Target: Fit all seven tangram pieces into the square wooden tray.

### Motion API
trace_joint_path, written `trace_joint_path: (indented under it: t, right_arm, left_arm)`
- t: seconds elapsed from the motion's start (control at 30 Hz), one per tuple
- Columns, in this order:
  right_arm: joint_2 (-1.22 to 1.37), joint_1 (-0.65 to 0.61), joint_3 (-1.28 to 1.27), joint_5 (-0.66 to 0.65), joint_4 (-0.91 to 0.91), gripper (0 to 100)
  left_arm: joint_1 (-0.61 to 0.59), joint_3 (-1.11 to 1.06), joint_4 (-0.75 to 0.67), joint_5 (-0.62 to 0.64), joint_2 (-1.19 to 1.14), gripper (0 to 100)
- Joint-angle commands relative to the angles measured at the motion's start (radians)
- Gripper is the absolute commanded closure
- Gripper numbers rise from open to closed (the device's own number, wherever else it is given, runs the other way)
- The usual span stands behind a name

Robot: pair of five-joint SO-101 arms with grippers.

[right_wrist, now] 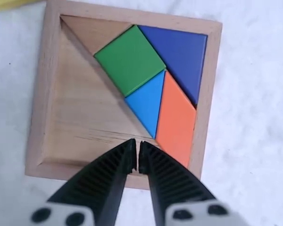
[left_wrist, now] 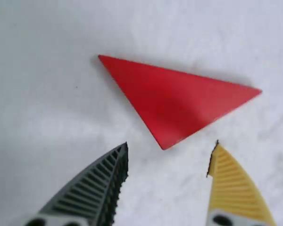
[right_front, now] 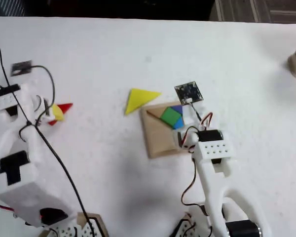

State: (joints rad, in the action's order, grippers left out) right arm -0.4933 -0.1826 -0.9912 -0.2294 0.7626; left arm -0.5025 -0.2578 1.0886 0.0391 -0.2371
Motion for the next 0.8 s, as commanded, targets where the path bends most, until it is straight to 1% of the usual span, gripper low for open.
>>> trace_joint_path:
  t: [0.0, 0.03, 0.07, 0.17, 0.27, 0.4, 0.57, 0.77]
  right_arm:
    - [-0.033, -0.007, 0.009, -0.011, -0.019, 97.6]
    - [-0.033, -0.007, 0.009, -0.011, -0.019, 97.6]
    - [-0.033, -0.005, 0.009, -0.011, -0.019, 97.6]
    - [-0.033, -0.004, 0.009, -0.012, -0.019, 97.6]
    - [-0.033, -0.004, 0.009, -0.012, -0.018, 97.6]
    - [-0.033, -0.007, 0.009, -0.012, -0.018, 97.6]
    - [-0.033, -0.007, 0.009, -0.012, -0.018, 97.6]
    - [-0.033, -0.016, -0.003, -0.012, -0.019, 97.5]
  left_arm:
    - [0.022, -0.006, -0.037, 0.381, 0.042, 71]
    - [0.025, -0.002, -0.035, 0.427, 0.025, 71]
    - [0.033, 0.002, -0.037, 0.443, 0.007, 71]
    - [0.061, 0.02, -0.043, 0.448, -0.044, 71]
    - [0.062, 0.078, -0.04, 0.459, -0.088, 71]
    - [0.048, 0.15, -0.04, 0.537, -0.14, 71]
    - [0.005, 0.239, -0.044, 0.54, -0.205, 70]
    - [0.002, 0.262, -0.04, 0.539, -0.239, 70]
